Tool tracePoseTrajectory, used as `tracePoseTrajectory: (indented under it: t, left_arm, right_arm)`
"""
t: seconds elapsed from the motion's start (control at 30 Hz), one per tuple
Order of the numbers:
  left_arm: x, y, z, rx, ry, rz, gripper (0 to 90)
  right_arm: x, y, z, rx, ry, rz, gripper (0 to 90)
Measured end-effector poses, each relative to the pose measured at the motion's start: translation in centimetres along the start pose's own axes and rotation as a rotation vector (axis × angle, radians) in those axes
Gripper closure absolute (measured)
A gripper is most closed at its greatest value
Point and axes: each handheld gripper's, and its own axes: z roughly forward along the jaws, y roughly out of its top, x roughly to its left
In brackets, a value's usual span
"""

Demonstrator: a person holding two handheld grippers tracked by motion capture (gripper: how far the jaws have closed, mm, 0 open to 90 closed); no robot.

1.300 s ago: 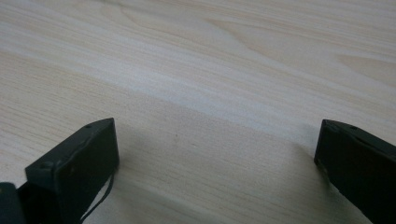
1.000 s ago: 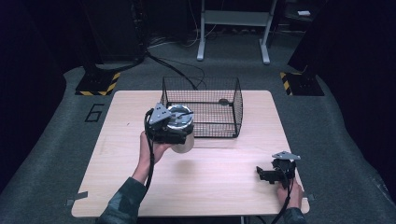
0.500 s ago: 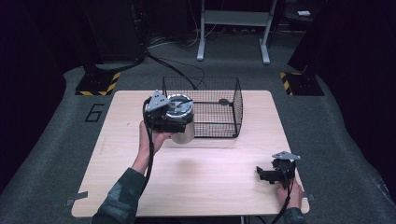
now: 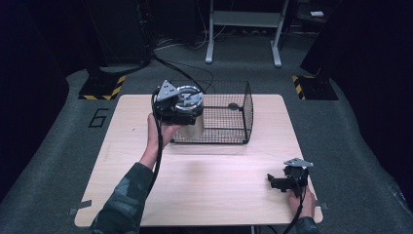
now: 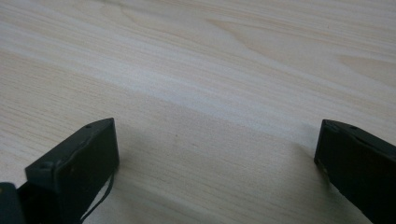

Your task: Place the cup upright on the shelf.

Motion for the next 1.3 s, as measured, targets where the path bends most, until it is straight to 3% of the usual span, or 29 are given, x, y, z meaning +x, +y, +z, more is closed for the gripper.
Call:
tracePoseTrajectory:
  t: [0.2,0.33,0.83,1.3]
  left_arm:
    - [0.4,0.2,0.7,0.011,0.022,0.014,3.8]
    - [0.7,0.3,1.4,0.011,0.027,-0.002,3.8]
    - [1.5,1.1,3.8,0.015,0.06,0.005,3.8]
    - [2.5,1.6,6.7,0.014,0.113,-0.028,3.8]
  right_arm:
    - [0.0,0.0,0.0,0.0,0.0,0.0,0.0]
    - [0.0,0.0,0.0,0.0,0.0,0.0,0.0]
    - [0.0,0.0,0.0,-0.001,0.0,0.0,0.0]
    - [0.0,0.0,0.0,-0.001,0.001,-0.001,0.0]
